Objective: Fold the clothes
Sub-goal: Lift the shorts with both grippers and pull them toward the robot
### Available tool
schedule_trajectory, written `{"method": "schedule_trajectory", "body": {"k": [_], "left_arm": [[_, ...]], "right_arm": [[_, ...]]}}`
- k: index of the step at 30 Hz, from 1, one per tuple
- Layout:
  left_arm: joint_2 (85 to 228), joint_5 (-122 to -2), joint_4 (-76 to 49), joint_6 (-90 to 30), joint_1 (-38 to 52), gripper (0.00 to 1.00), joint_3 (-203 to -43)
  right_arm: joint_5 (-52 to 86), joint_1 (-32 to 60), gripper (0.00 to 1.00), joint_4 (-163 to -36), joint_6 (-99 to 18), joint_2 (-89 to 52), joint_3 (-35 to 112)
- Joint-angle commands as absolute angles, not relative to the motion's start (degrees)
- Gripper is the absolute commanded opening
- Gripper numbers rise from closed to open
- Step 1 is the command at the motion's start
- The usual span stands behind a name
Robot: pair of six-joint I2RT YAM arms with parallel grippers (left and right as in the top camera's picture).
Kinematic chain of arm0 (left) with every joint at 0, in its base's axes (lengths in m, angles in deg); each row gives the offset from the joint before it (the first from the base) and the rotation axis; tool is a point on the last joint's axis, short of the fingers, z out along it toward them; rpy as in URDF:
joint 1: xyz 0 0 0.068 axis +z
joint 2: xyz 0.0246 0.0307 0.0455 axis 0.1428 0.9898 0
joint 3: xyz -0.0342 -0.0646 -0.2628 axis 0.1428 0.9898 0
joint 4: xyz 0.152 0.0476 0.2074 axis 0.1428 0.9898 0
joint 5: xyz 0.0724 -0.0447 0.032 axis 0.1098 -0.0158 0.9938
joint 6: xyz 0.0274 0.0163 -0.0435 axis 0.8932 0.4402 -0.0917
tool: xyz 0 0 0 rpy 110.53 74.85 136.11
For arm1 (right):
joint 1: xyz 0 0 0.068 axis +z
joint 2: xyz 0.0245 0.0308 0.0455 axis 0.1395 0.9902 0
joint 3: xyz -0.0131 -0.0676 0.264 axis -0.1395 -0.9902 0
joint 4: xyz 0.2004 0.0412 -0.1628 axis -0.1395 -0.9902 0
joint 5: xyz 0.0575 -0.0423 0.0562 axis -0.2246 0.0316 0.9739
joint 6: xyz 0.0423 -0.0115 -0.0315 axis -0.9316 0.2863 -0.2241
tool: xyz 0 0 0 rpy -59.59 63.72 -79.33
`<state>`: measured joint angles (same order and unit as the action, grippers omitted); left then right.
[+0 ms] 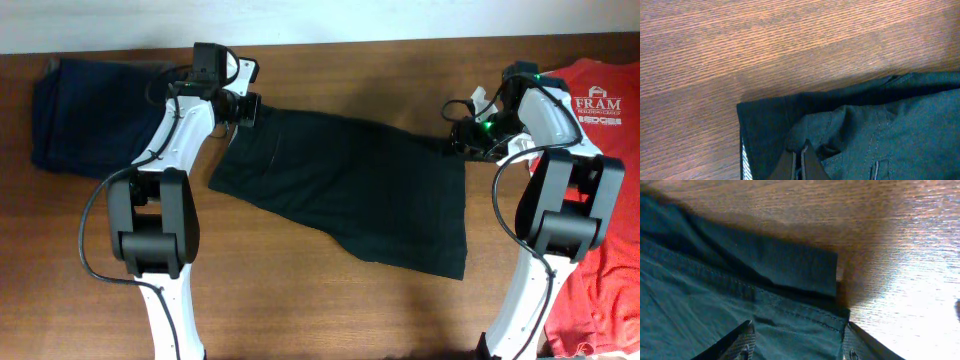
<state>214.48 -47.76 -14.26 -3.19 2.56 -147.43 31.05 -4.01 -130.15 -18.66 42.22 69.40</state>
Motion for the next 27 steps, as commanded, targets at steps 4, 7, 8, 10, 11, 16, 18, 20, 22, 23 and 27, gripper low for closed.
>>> {"method": "schedule_trajectory", "body": {"k": [4,7,8,10,11,16,18,20,22,23,27], "left_arm": [[212.86,-48.15,-13.73,-3.89,2.67,0.01,-148.16],[212.86,-48.17,-13.71,-3.91,2.74,0.01,-148.16],[212.58,-48.15,-13.71,-3.91,2.76,0.01,-148.16],[208.43,-48.17,-14.37,-3.91,2.76,0.01,-148.18],[205.8,-48.21,-13.14,-4.02,2.74,0.01,-148.18],[198.07,-48.17,5.46,-11.58,2.69,0.01,-148.16],[198.0,-48.15,9.65,-11.54,2.69,0.01,-148.16],[198.0,-47.91,9.63,-11.47,2.69,0.01,-148.16],[197.96,-46.73,9.7,-11.47,2.76,0.01,-148.16],[197.43,-47.23,9.78,-11.47,2.82,0.01,-148.16],[189.37,-48.43,9.76,-11.23,4.05,0.01,-148.16]], "right_arm": [[32.19,-4.49,0.04,-130.02,-17.83,43.18,70.3],[32.16,-4.49,0.04,-131.83,-17.85,42.46,71.48],[32.19,-4.49,0.04,-133.32,-17.87,42.2,72.48],[32.19,-4.49,0.04,-140.8,-17.83,41.83,78.23],[32.58,-4.49,0.04,-144.93,-17.83,41.83,80.98],[36.43,-3.75,0.04,-164.42,-14.81,38.51,84.57],[32.27,-3.31,0.04,-159.57,-17.48,38.49,84.5],[26.24,-3.31,0.54,-150.54,-21.28,38.75,83.24],[26.11,-3.31,0.68,-143.0,-20.87,38.77,80.77],[26.11,-3.31,0.69,-139.31,-20.89,38.77,78.36],[34.09,-3.25,0.76,-135.88,-10.24,38.75,74.73]]}}
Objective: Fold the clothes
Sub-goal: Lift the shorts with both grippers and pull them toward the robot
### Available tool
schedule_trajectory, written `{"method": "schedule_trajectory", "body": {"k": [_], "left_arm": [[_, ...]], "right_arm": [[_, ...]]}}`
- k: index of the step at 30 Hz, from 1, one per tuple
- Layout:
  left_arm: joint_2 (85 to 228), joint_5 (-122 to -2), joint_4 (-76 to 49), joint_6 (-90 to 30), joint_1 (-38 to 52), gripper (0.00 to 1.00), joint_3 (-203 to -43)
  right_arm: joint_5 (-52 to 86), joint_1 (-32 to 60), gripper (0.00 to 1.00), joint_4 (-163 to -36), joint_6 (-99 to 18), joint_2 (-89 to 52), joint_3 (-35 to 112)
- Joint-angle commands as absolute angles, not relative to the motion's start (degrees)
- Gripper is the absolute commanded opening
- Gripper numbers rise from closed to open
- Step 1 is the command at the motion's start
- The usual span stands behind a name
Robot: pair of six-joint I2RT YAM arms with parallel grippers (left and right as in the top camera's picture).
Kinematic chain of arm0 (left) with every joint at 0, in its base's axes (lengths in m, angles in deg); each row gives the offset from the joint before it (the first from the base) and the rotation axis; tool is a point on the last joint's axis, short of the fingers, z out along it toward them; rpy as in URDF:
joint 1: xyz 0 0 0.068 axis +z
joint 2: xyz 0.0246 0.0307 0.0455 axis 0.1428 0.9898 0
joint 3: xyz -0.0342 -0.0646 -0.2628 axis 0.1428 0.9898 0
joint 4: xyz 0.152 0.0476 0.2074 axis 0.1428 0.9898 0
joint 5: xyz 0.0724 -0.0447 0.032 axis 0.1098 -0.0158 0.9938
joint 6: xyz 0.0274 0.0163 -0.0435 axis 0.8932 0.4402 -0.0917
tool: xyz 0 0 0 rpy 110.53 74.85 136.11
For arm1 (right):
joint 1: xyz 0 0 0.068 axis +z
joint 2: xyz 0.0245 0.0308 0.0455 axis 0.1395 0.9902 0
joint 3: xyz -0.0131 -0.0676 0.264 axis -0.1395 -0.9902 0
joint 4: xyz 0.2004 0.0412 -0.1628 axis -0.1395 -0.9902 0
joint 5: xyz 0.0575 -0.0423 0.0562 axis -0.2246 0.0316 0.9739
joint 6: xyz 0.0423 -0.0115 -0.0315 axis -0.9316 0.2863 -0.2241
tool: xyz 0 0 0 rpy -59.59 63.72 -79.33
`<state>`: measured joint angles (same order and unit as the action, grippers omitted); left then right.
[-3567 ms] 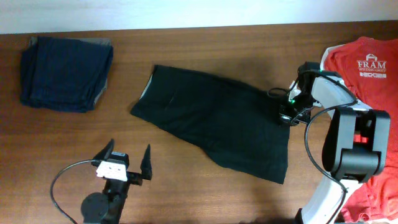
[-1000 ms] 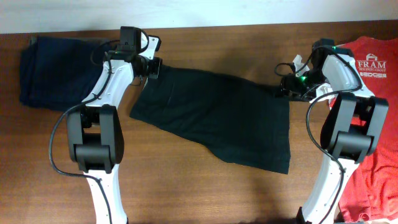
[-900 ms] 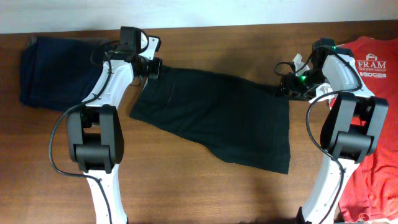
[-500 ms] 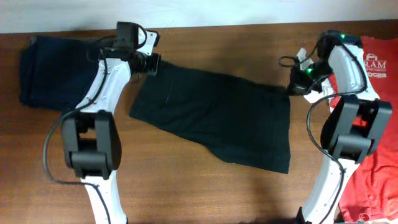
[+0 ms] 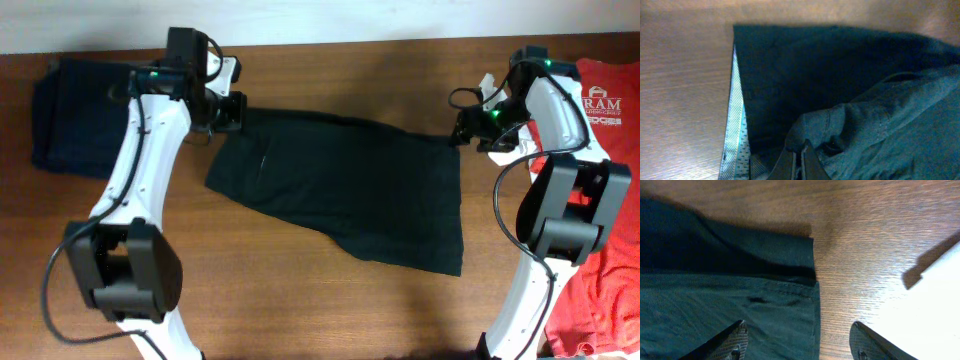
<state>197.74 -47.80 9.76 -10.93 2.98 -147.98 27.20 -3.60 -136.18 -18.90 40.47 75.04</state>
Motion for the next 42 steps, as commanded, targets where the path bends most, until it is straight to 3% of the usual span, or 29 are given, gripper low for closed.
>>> {"method": "schedule_trajectory", "body": {"k": [1,5,11,13,17,18,19,20,22,25,28,31,34,35,38,42], "left_arm": [[188.06,-48.43,9.81,-11.23,4.05,0.01,-148.16],[185.61,-48.41,10.9,-11.06,4.05,0.01,-148.16],[185.61,-48.39,10.92,-11.06,4.02,0.01,-148.16],[185.61,-48.37,10.9,-11.04,4.05,0.01,-148.16],[185.61,-48.35,10.9,-11.04,4.05,0.01,-148.16],[185.61,-47.95,10.9,-11.06,4.05,0.01,-148.16],[185.61,-47.21,10.9,-11.06,4.05,0.01,-148.16],[185.61,-46.42,10.9,-11.06,4.05,0.01,-148.16],[185.61,-46.47,10.9,-11.06,4.05,0.01,-148.16],[185.61,-46.47,10.88,-11.08,4.02,0.01,-148.16],[185.61,-46.44,10.9,-11.06,4.02,0.01,-148.16],[185.61,-46.47,10.88,-11.06,3.98,0.01,-148.16],[185.61,-46.47,10.9,-11.06,3.98,0.01,-148.16],[185.61,-46.47,10.9,-11.08,3.98,0.01,-148.16],[185.61,-46.47,11.14,-11.08,3.98,0.01,-148.16],[186.37,-46.47,17.72,-11.1,3.98,0.01,-148.13]], "right_arm": [[37.32,-3.25,0.8,-135.29,-7.62,38.75,74.75],[49.04,-3.14,0.83,-131.42,0.6,38.75,74.78],[41.91,7.44,0.84,-133.08,9.93,41.02,74.49],[33.65,11.66,0.87,-129.1,10.74,42.35,74.49],[35.14,13.06,1.0,-122.68,11.57,43.64,74.49],[35.14,13.06,0.93,-122.65,11.55,44.47,74.49],[35.11,12.86,0.7,-123.92,11.55,45.68,74.49],[35.09,12.67,0.63,-124.71,11.59,45.68,74.49],[34.96,11.77,0.25,-125.26,11.53,45.44,74.71],[34.7,9.89,0.25,-125.43,8.44,43.97,77.05],[34.94,9.12,0.39,-126.79,5.91,42.53,78.69],[35.38,9.56,0.39,-127.75,5.89,42.53,78.69],[35.38,9.56,0.23,-127.94,5.89,42.53,78.69],[35.7,9.54,0.04,-127.66,5.87,42.53,78.95],[36.69,9.5,0.04,-129.52,0.69,42.51,80.87],[41.3,9.5,0.04,-150.83,-1.65,42.46,82.16]]}}
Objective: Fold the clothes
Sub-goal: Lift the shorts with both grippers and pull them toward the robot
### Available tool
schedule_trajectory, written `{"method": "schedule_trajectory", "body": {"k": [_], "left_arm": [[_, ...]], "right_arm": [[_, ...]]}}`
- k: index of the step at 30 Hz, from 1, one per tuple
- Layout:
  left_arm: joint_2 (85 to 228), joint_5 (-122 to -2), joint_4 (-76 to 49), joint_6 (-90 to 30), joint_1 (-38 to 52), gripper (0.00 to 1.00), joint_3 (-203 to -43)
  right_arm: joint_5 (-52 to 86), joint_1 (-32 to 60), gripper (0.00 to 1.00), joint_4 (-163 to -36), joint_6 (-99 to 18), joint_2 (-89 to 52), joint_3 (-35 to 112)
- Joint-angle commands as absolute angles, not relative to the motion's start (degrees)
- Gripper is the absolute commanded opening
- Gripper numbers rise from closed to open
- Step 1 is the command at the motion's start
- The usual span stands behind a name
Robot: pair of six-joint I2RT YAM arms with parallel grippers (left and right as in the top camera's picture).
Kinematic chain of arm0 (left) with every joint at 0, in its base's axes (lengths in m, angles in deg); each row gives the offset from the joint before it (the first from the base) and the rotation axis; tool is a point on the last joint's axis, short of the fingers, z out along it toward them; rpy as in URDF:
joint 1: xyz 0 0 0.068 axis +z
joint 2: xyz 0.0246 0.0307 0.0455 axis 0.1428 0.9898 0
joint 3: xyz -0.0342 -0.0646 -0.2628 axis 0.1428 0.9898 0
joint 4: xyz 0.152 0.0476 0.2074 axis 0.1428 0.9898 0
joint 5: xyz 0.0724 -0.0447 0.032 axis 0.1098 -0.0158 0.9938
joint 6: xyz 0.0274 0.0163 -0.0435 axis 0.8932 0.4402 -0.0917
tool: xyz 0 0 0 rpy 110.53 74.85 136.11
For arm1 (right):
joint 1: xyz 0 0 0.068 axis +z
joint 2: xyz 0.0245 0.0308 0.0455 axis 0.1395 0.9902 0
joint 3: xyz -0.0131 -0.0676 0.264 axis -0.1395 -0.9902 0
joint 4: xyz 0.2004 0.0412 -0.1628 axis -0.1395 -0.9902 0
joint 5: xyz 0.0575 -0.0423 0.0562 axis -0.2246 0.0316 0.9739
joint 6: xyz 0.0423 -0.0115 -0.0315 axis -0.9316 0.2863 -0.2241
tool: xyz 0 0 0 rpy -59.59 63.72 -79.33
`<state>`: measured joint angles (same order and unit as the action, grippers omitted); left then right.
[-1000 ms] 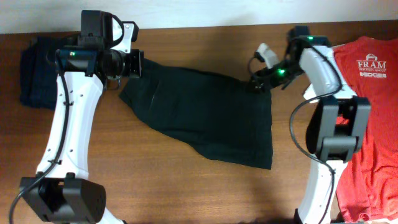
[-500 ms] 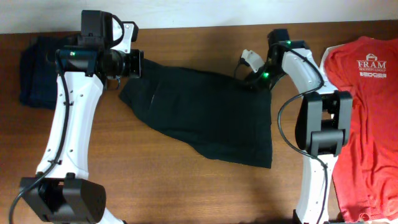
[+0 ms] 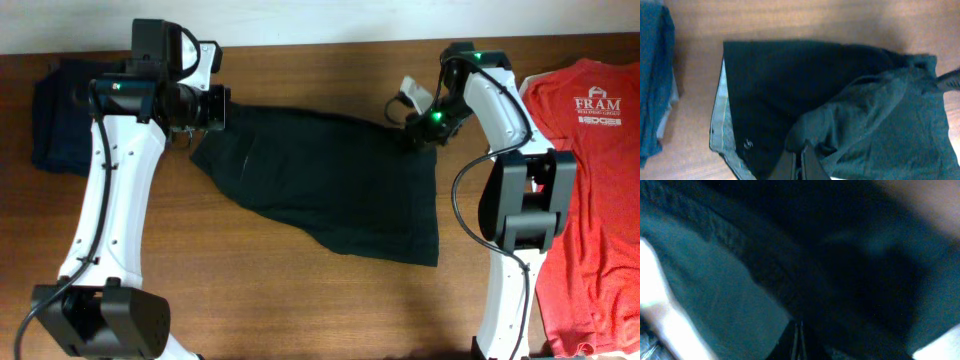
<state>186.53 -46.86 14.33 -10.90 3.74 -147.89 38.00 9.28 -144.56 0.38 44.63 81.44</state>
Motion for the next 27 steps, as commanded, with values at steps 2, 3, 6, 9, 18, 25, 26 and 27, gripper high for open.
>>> {"method": "schedule_trajectory", "body": {"k": [2,3,6,9,18,25,26,27], "left_arm": [[188.16,-46.44,22.05,-11.08,3.72,0.01,-148.13],[189.96,-46.44,24.23,-11.1,3.72,0.01,-148.02],[194.63,-46.47,28.97,-11.1,3.72,0.01,-146.95],[197.08,-45.2,31.23,-12.59,3.72,0.01,-143.04],[197.26,-42.16,10.96,-15.12,3.76,0.01,-114.39],[197.56,-41.94,-16.58,-17.11,2.67,0.01,-108.64],[198.55,-41.94,-20.23,-17.11,1.45,0.01,-108.64],[199.9,-41.92,-23.61,-17.09,0.72,0.01,-108.64]], "right_arm": [[43.16,9.56,0.04,-156.29,-1.65,42.49,82.14],[43.14,9.56,0.04,-157.93,-1.65,42.49,82.12],[42.68,9.61,0.04,-164.45,-1.81,42.49,81.73],[42.46,11.14,0.04,-164.4,-2.31,42.46,76.11],[32.43,21.01,0.04,-147.42,-19.79,42.46,56.18],[14.2,21.08,0.04,-124.91,-33.0,42.49,47.5],[12.95,20.58,0.04,-122.52,-33.0,42.49,47.5],[10.09,19.77,0.04,-120.53,-32.97,42.49,47.56]]}}
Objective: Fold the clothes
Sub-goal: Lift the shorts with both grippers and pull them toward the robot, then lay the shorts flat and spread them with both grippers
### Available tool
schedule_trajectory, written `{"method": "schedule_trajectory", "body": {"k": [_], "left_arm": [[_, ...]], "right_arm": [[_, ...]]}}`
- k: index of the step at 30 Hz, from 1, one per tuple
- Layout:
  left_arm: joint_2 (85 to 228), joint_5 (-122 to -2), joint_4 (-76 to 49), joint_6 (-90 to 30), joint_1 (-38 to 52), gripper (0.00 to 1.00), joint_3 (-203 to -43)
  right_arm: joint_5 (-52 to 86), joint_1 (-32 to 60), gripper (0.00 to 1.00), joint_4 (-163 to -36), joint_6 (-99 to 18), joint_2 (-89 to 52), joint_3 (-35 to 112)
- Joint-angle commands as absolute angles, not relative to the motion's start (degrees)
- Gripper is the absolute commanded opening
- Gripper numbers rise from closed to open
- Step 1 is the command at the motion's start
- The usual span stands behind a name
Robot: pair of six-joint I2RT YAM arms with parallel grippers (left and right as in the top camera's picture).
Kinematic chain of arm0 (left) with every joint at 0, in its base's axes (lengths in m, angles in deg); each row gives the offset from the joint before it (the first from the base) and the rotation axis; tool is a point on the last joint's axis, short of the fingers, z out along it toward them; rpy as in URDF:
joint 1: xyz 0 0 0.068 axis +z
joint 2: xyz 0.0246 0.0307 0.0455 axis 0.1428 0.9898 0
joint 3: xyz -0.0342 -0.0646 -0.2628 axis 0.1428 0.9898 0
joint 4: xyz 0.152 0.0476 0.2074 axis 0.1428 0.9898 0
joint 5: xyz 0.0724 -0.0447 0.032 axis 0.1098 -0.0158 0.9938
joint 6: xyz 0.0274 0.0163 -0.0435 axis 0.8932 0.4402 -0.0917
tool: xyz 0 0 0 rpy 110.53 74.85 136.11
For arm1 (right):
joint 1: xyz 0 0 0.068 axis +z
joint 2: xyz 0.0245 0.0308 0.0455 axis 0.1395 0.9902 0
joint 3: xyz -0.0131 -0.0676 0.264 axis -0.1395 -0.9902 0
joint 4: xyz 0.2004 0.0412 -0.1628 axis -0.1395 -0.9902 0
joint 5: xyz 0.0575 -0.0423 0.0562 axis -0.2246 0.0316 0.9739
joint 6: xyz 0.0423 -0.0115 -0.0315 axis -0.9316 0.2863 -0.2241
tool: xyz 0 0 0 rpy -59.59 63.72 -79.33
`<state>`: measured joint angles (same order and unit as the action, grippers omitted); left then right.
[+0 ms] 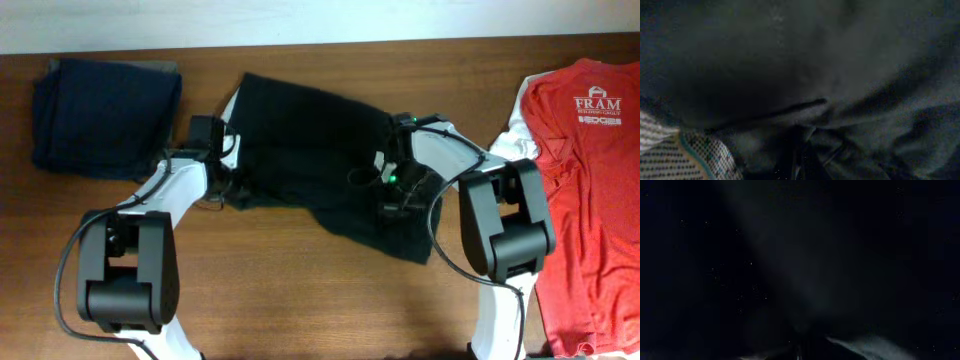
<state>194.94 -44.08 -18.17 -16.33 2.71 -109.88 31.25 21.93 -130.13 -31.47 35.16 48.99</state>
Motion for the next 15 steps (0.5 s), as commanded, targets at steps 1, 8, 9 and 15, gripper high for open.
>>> {"method": "schedule_trajectory", "body": {"k": [1,8,9,15], "left_arm": [[201.56,-41.94,-26.21,-17.09,0.27,0.01,-108.64],[205.34,-42.16,-27.26,-17.09,0.16,0.01,-115.81],[204.34,-42.16,-23.46,-17.09,0.16,0.01,-119.5],[194.61,-42.14,6.75,-17.09,0.11,0.01,-137.29]], "right_arm": [[7.77,18.83,0.04,-119.86,-32.95,42.49,47.87],[17.56,11.35,0.04,-126.52,-23.73,42.49,66.38],[19.14,11.4,0.04,-132.97,-21.81,42.49,74.75],[23.03,11.46,0.04,-162.85,-20.8,42.46,95.39]]}}
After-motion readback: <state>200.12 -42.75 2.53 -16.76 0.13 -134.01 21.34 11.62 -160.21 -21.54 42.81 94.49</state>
